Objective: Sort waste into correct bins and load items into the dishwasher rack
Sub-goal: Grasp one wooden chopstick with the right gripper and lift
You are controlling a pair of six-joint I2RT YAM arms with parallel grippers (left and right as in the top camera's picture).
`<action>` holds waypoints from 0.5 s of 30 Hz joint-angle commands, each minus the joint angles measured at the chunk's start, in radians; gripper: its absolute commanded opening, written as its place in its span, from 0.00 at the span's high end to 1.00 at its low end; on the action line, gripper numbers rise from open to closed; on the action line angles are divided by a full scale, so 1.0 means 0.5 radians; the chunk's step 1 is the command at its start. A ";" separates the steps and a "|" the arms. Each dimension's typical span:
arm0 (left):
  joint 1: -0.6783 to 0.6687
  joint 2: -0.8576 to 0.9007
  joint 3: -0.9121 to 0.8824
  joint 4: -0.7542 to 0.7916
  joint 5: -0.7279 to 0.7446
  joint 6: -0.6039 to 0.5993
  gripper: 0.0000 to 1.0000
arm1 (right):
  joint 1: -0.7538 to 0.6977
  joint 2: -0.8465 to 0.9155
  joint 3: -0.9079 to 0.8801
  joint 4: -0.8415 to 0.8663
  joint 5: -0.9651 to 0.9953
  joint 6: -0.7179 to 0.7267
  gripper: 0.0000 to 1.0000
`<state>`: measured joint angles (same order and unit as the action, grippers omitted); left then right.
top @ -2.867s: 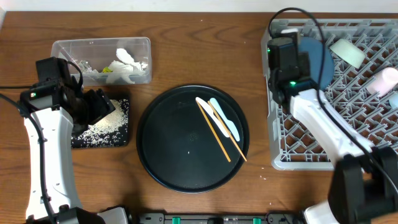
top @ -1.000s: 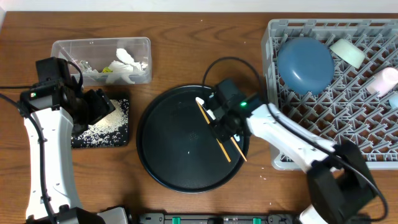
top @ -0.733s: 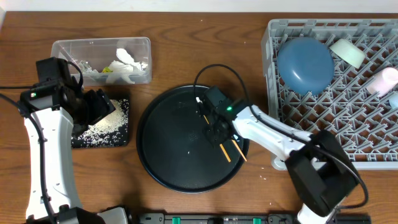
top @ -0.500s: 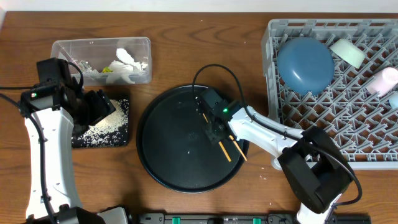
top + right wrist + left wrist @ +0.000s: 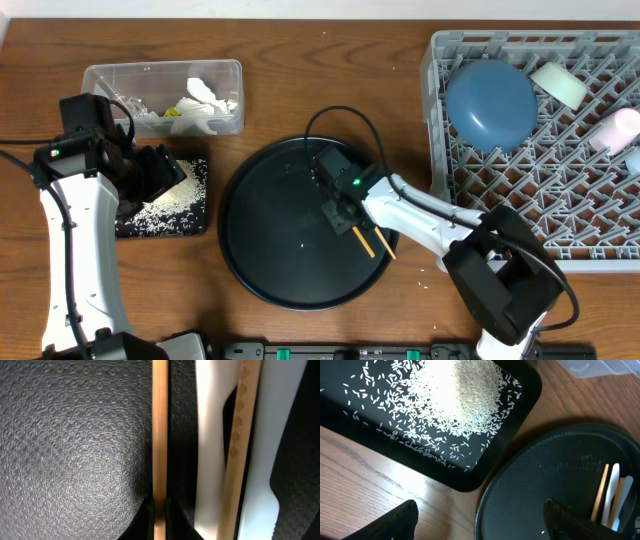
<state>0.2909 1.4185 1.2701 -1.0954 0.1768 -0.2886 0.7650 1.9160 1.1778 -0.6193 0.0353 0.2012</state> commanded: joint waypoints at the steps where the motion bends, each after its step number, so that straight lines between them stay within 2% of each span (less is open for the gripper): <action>1: 0.005 -0.002 -0.016 0.002 -0.005 -0.011 0.19 | 0.066 0.036 0.005 0.006 -0.026 0.016 0.98; 9: 0.005 -0.002 -0.016 0.001 -0.005 -0.010 0.18 | 0.050 -0.024 0.037 -0.005 -0.018 0.098 0.99; 15: 0.005 -0.002 -0.016 0.001 -0.005 -0.010 0.18 | -0.048 -0.307 0.127 -0.012 -0.007 0.089 0.99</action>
<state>0.2909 1.4185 1.2697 -1.0946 0.1768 -0.2886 0.7704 1.8687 1.1870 -0.6285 0.0265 0.2283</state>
